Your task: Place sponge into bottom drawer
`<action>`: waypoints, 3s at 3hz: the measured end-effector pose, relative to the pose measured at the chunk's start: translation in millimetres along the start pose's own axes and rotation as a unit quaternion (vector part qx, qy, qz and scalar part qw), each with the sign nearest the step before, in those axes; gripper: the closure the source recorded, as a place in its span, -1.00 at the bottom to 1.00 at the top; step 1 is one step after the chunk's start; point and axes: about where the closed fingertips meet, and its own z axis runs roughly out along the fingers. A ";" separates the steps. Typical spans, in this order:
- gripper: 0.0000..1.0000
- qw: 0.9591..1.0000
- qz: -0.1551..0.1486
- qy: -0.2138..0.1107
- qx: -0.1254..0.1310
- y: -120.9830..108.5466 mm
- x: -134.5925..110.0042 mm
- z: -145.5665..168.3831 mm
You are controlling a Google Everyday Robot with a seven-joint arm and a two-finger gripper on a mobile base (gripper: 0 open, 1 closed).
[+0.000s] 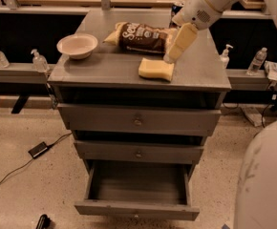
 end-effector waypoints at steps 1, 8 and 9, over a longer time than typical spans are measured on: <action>-1.00 0.999 -0.008 -0.005 -0.039 2.0 -14.8 48.1; 0.90 0.992 0.014 0.110 -0.051 -8.7 32.9 131.4; 1.00 0.994 0.001 0.096 -0.050 11.1 32.5 122.7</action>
Offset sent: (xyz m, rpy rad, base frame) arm 0.0116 0.0309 -0.0237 0.0128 0.0434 0.0494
